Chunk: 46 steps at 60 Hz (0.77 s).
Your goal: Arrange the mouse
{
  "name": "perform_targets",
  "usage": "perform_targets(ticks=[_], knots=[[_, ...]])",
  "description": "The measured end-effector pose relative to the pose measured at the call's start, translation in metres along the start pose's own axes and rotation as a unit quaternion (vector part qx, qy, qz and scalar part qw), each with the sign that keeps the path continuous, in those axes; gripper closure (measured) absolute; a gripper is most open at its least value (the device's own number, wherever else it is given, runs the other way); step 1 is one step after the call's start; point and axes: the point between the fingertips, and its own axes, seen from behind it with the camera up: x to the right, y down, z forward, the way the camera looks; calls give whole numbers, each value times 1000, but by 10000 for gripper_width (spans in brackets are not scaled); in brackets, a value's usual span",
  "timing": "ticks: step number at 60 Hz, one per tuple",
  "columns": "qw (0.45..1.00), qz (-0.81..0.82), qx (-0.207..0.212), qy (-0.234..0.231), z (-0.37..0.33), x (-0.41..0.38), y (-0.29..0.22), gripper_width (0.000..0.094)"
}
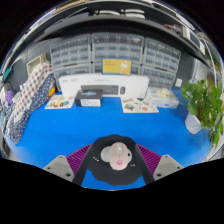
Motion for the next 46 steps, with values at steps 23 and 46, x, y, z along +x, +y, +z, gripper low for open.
perform_targets(ticks=[23, 46], knots=[[998, 9, 66, -22, -115, -74, -13, 64], [997, 0, 70, -44, -153, -120, 20, 67]])
